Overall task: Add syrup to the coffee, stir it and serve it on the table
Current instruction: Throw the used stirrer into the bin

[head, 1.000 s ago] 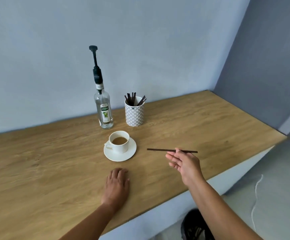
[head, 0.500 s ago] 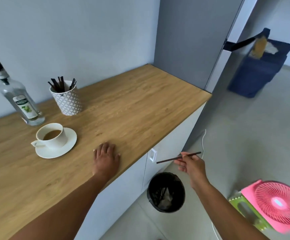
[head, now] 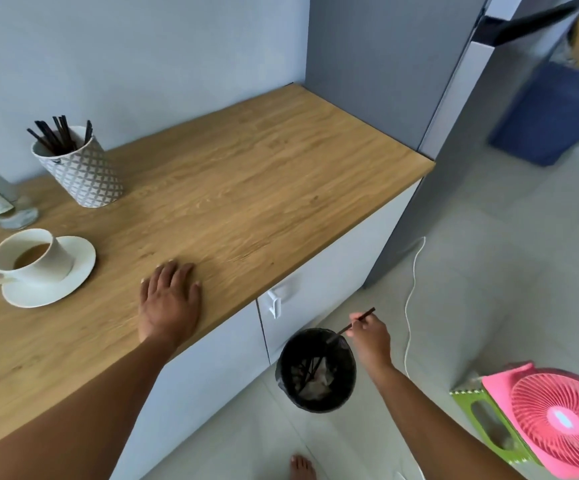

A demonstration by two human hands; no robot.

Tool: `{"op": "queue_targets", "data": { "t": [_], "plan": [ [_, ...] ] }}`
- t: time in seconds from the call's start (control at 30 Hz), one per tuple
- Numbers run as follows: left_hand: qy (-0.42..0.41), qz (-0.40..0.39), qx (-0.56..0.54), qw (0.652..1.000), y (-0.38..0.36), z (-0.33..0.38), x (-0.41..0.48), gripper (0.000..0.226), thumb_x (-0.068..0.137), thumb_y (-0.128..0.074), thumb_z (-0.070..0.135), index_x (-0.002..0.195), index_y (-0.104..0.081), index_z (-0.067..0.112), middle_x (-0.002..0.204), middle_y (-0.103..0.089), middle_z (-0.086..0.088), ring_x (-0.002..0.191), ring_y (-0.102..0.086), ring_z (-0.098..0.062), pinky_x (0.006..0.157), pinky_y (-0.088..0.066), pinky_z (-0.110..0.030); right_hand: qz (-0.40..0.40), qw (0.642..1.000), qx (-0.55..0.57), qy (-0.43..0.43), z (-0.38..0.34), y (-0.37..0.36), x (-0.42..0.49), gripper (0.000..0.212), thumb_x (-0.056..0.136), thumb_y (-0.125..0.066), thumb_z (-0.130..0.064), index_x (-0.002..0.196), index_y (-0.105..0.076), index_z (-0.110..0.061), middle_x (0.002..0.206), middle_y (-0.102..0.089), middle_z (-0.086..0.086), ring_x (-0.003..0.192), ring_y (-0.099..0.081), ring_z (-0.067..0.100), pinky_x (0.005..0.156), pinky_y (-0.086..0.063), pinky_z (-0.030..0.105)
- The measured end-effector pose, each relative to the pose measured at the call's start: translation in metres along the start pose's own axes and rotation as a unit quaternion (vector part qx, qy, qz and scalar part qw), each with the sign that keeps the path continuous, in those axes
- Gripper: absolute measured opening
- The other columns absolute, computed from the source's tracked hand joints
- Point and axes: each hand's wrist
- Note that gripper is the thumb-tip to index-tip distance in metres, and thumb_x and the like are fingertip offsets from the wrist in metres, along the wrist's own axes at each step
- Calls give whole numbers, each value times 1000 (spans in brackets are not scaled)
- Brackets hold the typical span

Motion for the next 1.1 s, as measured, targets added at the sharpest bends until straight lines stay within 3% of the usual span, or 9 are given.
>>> {"op": "queue_targets", "data": {
  "t": [0.13,0.2,0.47,0.63,0.73,0.9,1.0,1.1],
  "plan": [
    [3,7,5,1000,0,2,0,47,101,-37,48,143,-47,30,156,-42,-2,149,-27,-22,124,-15,-46,-33,994,-97,-35,11,-7,31,39,94,-48,-13,133,-53,-9,134,-60,13,121,-56,32,99,-43,36],
    [3,11,3,1000,1,3,0,46,101,-40,46,142,-48,29,155,-43,-3,149,-27,-23,124,-15,-46,-43,992,-112,-50,13,-7,40,46,95,-47,-12,140,-44,-8,140,-54,15,127,-51,34,102,-40,38],
    [0,23,-11,1000,2,4,0,51,99,-34,49,141,-51,27,154,-45,-3,148,-30,-23,123,-17,-47,-62,993,-95,32,-4,-21,34,37,96,-43,-11,131,-53,-17,134,-55,11,118,-56,25,92,-47,35],
    [1,15,-14,1000,2,3,-1,48,101,-37,47,143,-49,28,157,-42,-2,150,-26,-21,124,-14,-45,-39,986,-26,159,-29,-36,-7,33,99,-44,-12,108,-59,-41,117,-56,-12,103,-57,-4,74,-43,2],
    [-5,11,-26,1000,5,3,-3,47,102,-39,43,144,-49,25,158,-41,-3,150,-26,-22,124,-15,-45,-32,975,14,219,-54,-47,-36,41,97,-47,-8,102,-60,-47,111,-58,-20,104,-56,-9,76,-46,5],
    [-48,-38,-70,996,20,-12,-15,45,101,-48,36,144,-50,25,158,-40,-2,150,-26,-21,124,-16,-43,-35,957,53,281,-104,-79,-73,33,96,-48,-6,106,-66,-32,110,-63,-17,105,-58,-5,77,-47,7],
    [-59,-71,-109,990,35,-35,-23,43,99,-52,35,141,-54,26,152,-48,2,144,-36,-20,120,-28,-41,-67,951,59,297,-134,-109,-89,31,96,-49,-7,105,-66,-32,111,-62,-16,103,-58,-9,76,-45,5],
    [-50,-49,-134,989,55,-72,-35,36,97,-56,32,131,-62,25,137,-62,1,129,-53,-20,109,-43,-38,-124,941,42,312,-158,-150,-107,34,97,-48,-8,101,-64,-38,112,-64,-13,103,-60,-4,77,-47,11]
  ]
}}
Point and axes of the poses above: each hand's wrist, its own x-axis towards the middle knuckle, its own y-axis out of the back of the hand, z = x × y
